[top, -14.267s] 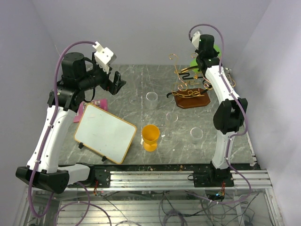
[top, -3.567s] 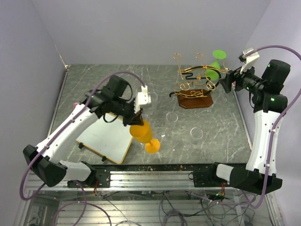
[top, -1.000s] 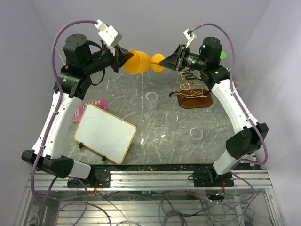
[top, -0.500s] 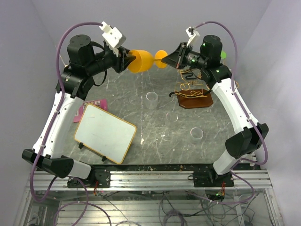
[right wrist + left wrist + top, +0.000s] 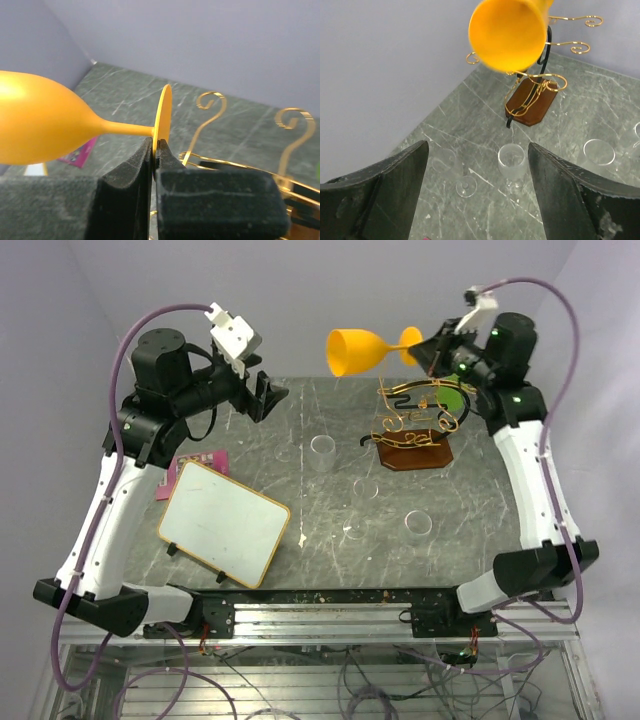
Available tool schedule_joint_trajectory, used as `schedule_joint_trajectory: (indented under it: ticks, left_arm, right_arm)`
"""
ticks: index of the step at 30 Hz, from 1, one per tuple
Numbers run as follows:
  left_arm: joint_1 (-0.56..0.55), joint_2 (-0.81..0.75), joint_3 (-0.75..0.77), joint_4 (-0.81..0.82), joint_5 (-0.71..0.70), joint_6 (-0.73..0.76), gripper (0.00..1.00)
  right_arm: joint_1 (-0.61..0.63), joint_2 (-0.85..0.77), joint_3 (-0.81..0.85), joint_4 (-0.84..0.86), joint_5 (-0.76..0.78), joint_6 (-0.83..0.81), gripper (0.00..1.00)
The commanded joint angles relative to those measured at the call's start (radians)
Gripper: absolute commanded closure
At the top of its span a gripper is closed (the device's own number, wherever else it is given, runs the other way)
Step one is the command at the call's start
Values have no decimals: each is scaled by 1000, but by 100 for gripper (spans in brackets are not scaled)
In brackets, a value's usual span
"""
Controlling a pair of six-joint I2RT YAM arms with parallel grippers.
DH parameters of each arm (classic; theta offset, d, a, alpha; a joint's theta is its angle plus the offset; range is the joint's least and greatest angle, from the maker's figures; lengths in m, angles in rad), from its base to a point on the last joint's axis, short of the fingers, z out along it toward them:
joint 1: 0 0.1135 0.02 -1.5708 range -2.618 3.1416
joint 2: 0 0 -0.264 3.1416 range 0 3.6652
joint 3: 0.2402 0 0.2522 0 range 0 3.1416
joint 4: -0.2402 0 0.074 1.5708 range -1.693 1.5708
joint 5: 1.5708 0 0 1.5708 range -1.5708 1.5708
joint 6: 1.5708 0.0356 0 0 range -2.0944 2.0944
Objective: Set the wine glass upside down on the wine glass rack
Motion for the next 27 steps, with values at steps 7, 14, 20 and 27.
schedule_joint_trajectory:
  ticks: [7,14,20,27]
  left_arm:
    - [-5,-65,-60,-125,-49,56,4]
    - [-3,-96,-82,-175,-91,105,3]
    - [-1,-112,-107,-197,-95,120,3]
    - [-1,-103,-105,-211,-108,133,3]
  right_arm:
    - [-223,-197,-15,-46,89,-203,100]
    - [-377,-297,-21,-116,292,-369,100]
    - [-475,-378,-66,-159,448,-528,100]
    - [-503,-483,-214,-203,615,-812,100]
